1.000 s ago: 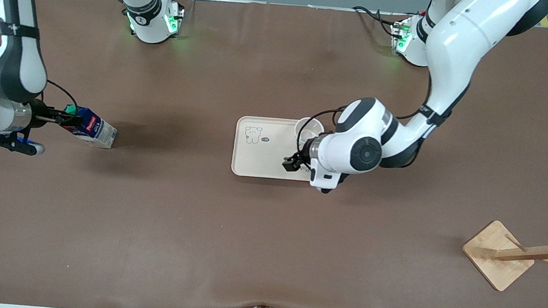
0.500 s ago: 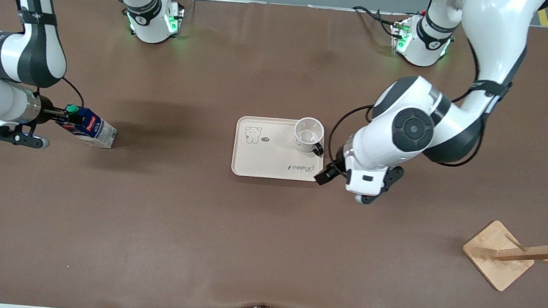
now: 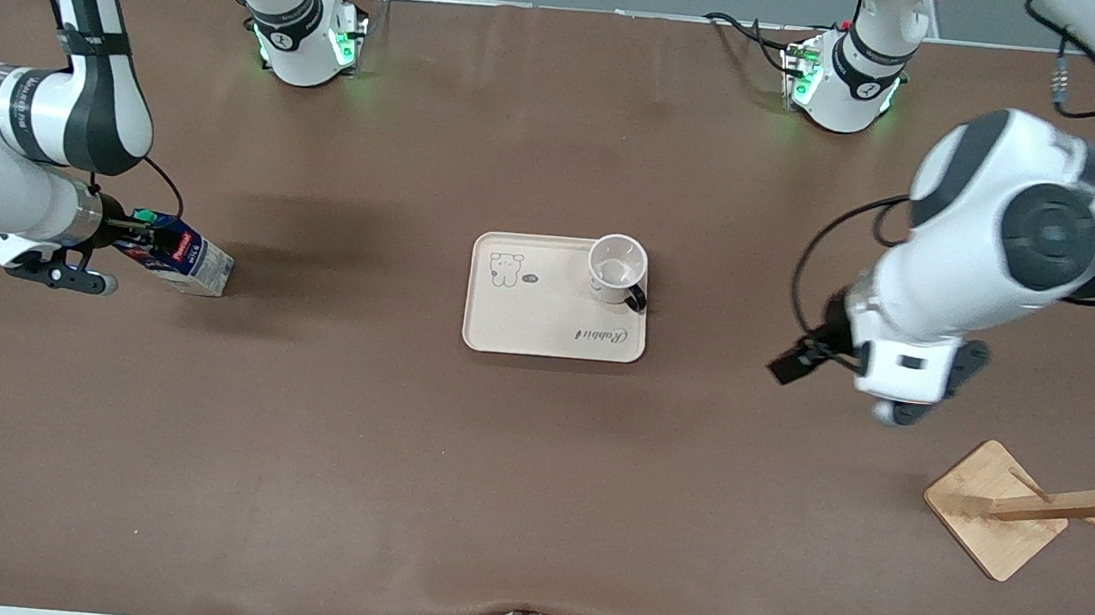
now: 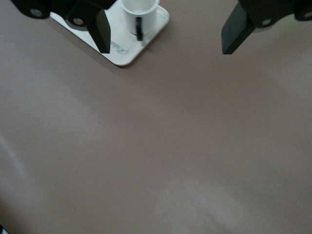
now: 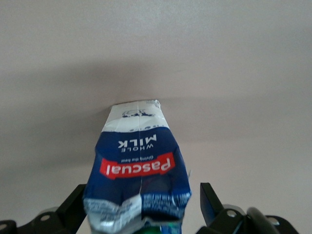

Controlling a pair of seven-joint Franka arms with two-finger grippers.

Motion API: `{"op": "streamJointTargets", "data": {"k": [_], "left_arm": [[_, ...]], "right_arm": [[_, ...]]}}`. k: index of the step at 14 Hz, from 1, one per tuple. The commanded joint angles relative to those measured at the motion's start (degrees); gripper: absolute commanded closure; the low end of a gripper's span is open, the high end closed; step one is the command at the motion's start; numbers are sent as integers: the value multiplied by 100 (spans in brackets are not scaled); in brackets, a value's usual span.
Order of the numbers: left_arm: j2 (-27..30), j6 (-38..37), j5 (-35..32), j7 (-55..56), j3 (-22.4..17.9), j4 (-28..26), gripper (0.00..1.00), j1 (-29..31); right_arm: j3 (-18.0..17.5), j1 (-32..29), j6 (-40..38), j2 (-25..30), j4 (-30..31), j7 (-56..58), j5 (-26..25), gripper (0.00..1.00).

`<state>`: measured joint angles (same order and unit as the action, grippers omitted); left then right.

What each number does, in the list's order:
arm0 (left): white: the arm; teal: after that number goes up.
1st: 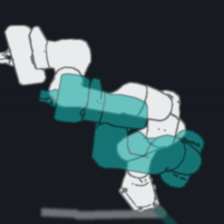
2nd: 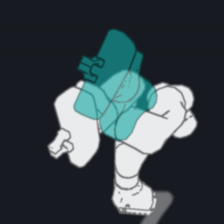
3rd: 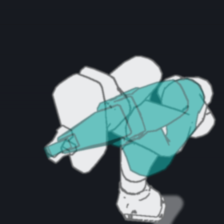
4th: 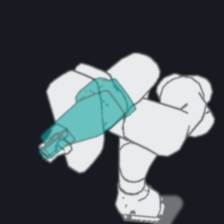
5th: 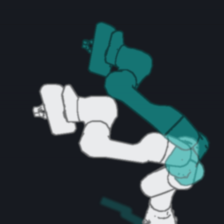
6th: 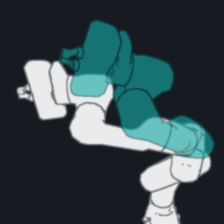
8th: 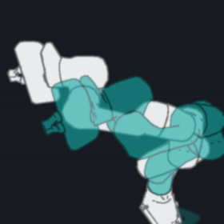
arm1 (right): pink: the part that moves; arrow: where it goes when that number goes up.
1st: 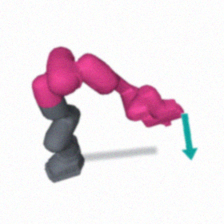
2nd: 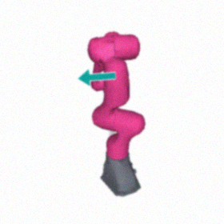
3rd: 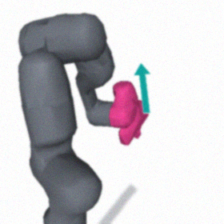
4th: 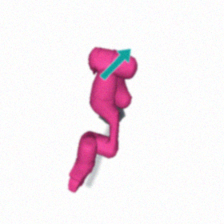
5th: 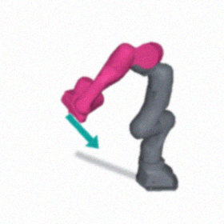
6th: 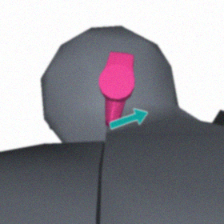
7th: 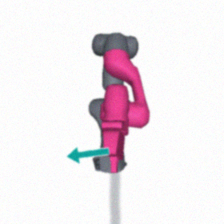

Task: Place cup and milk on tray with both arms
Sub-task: 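Release the mug on the tray while the right gripper grasps the milk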

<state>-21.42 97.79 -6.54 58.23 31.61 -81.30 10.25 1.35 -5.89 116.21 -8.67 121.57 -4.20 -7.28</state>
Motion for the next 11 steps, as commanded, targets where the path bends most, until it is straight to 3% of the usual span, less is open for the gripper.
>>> {"op": "streamJointTargets", "data": {"k": [1, 2, 3, 5, 8, 11], "left_arm": [[340, -277, -76, -836, 3, -96, 0, 441], [401, -426, -76, -1257, 3, -88, 0, 582], [472, -541, -76, -1627, -6, -87, 0, 705], [665, -700, -76, -2304, 3, -87, 0, 968], [805, -761, -111, -3106, -14, -87, 0, 1171], [920, -841, -619, -3221, 64, -79, 0, 1154]], "right_arm": [[-39, -79, 61, 313, 341, 24, 103, 54], [-39, -62, -271, 314, 280, 172, 313, 88], [-39, -61, -613, 305, 184, 278, 585, 100], [-38, -44, -994, 278, -53, 524, 938, 100], [-30, 158, -1275, 270, -449, 517, 948, 100], [-30, 272, -1416, 252, -757, 481, 939, 100]]}}
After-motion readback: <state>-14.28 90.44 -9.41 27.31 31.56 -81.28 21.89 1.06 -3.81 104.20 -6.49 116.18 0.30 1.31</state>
